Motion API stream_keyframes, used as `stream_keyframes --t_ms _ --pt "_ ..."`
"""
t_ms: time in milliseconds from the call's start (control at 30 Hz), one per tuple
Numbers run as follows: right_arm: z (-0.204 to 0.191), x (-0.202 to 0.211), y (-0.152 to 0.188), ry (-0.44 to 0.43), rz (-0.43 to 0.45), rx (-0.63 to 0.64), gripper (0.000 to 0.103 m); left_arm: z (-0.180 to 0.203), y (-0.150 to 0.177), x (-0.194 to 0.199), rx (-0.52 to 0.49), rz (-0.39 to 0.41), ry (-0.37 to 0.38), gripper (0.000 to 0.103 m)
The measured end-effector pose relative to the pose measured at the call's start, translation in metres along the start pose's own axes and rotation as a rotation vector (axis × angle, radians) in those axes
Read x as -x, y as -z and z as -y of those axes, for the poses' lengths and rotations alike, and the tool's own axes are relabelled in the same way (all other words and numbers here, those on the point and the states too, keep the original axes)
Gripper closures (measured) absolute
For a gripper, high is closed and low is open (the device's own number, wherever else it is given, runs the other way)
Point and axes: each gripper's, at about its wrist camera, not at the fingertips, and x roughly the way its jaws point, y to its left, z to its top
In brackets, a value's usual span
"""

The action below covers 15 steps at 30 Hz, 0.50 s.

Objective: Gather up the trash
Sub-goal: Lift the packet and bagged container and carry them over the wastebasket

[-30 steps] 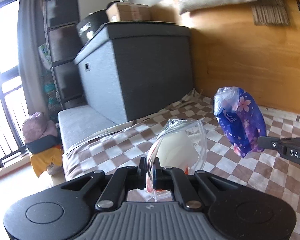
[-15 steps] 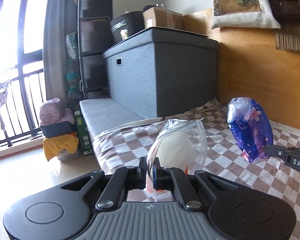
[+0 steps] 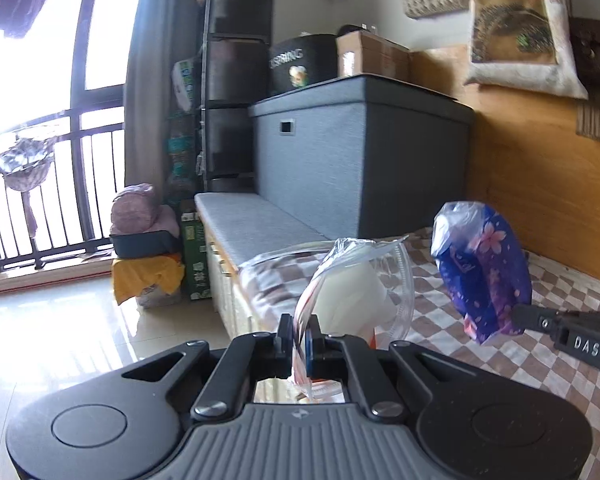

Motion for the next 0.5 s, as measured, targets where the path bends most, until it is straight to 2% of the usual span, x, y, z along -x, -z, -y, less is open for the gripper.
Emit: stream_keyframes --t_ms 500 --pt "-0.106 -0.006 0.016 -0.07 -0.094 0.085 0.103 -0.099 0.026 0.037 0.137 -0.048 -0.129 0.097"
